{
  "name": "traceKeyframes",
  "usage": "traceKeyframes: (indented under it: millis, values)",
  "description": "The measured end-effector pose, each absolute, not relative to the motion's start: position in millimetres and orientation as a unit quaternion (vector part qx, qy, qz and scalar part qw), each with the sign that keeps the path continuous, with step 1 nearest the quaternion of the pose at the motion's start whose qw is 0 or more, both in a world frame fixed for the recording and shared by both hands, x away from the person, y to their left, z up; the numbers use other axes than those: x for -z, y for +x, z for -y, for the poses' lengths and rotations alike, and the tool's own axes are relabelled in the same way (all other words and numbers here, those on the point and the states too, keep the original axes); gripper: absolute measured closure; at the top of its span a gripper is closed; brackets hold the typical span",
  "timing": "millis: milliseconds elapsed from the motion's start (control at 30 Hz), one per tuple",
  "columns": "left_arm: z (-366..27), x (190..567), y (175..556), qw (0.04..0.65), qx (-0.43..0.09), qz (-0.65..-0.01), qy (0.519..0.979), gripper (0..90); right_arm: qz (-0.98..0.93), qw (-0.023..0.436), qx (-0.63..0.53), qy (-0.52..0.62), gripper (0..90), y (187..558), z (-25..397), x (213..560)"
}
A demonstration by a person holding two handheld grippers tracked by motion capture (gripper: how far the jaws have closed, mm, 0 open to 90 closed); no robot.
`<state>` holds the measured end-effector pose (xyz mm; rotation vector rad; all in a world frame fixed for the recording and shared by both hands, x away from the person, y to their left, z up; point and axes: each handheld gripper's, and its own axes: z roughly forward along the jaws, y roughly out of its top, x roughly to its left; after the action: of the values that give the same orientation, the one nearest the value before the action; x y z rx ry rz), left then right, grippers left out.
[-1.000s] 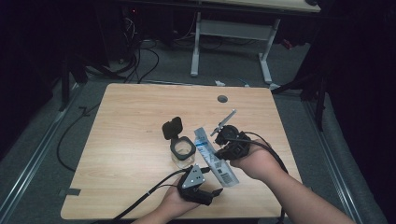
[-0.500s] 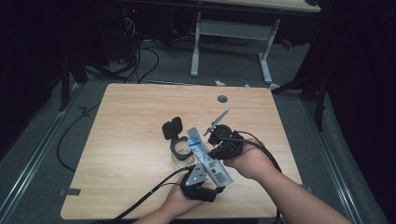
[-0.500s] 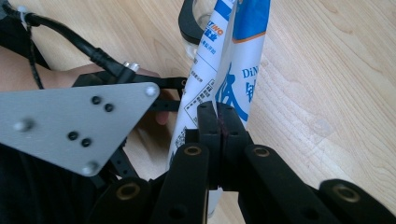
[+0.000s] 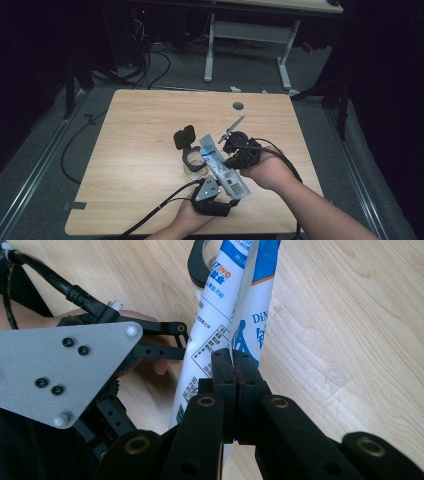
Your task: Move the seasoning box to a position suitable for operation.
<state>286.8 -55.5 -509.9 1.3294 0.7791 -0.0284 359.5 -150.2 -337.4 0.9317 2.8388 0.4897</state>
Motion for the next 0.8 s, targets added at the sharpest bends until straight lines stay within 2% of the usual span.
traceKeyframes:
  millis: [667,733,800]
  values:
    - [45.4,509.3,287.7,0.712,-0.004,-0.358,0.604,31.4,-0.944,0.061,-0.144,0.290,90.0,370.2,128.7,336.8]
    - [44.5,508.9,288.7,0.713,-0.001,-0.355,0.604,36.3,-0.945,0.063,-0.142,0.288,90.0,372.3,127.2,337.1]
    - [45.3,508.7,289.9,0.712,-0.006,-0.355,0.605,37.5,-0.945,0.065,-0.141,0.288,90.0,374.5,126.0,337.3]
